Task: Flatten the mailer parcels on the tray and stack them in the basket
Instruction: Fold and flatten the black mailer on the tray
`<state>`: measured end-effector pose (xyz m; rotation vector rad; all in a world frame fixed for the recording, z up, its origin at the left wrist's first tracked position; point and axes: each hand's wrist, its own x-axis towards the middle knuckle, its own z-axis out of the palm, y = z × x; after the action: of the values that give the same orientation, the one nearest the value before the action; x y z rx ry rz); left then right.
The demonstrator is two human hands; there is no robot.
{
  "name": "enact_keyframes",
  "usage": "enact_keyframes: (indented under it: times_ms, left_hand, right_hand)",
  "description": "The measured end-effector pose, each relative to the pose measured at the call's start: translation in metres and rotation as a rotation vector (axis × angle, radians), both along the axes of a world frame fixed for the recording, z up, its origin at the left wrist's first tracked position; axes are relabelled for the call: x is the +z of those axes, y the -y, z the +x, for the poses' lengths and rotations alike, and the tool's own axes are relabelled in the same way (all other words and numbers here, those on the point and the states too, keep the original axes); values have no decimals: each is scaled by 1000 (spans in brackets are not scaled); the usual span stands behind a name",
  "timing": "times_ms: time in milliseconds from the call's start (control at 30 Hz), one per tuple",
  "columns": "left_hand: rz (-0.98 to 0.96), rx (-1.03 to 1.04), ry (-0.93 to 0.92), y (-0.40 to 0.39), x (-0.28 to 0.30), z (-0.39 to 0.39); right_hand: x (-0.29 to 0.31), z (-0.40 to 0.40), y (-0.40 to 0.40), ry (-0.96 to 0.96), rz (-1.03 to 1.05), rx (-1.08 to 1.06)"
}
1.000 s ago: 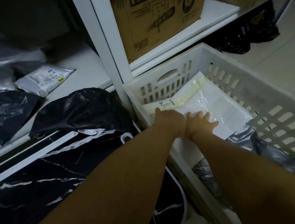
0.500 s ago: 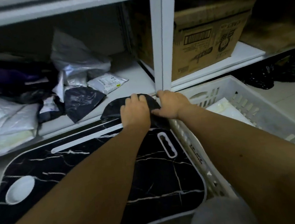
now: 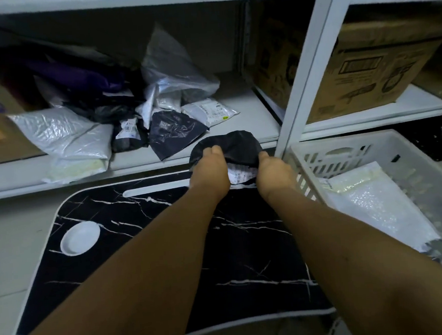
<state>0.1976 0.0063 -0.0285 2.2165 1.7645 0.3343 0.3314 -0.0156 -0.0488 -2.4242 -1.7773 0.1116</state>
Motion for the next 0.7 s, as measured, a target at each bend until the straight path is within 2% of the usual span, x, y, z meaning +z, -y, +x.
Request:
enact_keyframes:
  times_ms: [133, 333, 467, 633, 700]
  left_hand:
    - [174, 60, 17, 3, 20, -28]
    - [147, 223, 67, 33, 33, -91]
    - [-10, 302, 20, 78, 3, -136]
    - [-413, 261, -145, 129, -41, -169]
    - [-531, 228, -206, 137, -44, -172]
  right_hand:
    - [18, -28, 0, -121, 174, -17]
    - [23, -90, 38, -255, 279, 135]
    - [-8, -134, 93, -360, 141, 289]
    - [-48, -155, 142, -245, -178, 370]
    - [-47, -156, 149, -114, -203, 395]
